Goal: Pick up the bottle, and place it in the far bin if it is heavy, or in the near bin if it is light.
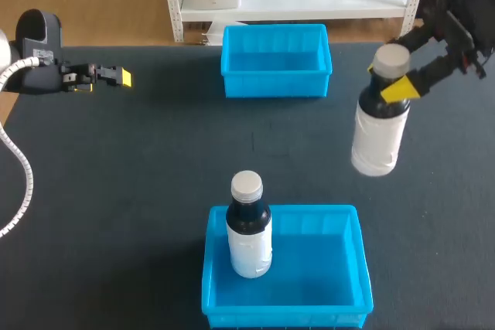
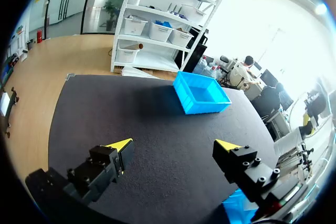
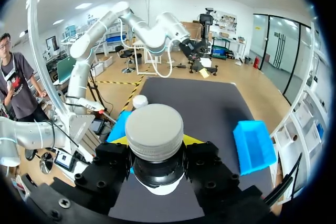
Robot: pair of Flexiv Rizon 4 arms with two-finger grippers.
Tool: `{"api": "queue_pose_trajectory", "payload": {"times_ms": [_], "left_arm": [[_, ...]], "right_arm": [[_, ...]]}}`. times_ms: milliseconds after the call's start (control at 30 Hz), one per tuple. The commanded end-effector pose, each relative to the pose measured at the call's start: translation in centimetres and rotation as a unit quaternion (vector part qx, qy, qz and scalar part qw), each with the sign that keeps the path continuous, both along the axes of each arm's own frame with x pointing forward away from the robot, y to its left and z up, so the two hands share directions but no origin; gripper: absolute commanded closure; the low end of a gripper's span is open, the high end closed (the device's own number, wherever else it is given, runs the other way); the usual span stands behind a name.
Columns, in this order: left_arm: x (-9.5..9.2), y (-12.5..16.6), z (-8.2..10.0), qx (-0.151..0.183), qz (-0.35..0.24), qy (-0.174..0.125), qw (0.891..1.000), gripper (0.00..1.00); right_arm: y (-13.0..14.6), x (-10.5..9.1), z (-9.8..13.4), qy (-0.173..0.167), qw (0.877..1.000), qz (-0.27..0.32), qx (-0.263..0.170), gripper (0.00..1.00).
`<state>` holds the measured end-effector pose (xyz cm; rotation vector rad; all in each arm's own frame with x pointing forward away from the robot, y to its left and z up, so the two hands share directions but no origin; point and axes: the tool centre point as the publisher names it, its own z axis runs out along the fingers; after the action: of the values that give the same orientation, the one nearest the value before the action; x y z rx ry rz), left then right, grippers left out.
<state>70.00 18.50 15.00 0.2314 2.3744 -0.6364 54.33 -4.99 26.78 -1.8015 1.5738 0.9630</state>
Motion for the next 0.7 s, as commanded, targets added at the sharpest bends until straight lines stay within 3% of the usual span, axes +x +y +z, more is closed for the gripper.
{"api": "queue_pose_trajectory", "payload": {"times_ms": [33,367,533,700], "left_arm": [[0.0,0.0,0.0,0.0,0.0,0.0,1.0,0.0],[0.0,0.0,0.0,0.0,0.0,0.0,1.0,0.0],[0.0,0.0,0.0,0.0,0.0,0.0,1.0,0.0],[0.0,0.0,0.0,0.0,0.0,0.0,1.0,0.0]], "right_arm": [[0.5,-2.8,0.0,-0.038,0.998,-0.042,0.011,1.0],[3.4,-6.8,-1.1,-0.019,0.998,0.027,0.044,1.0],[5.6,-8.2,-2.5,0.001,0.996,0.07,0.059,1.0],[6.7,-8.7,-3.2,-0.001,0.992,0.109,0.067,1.0]]}}
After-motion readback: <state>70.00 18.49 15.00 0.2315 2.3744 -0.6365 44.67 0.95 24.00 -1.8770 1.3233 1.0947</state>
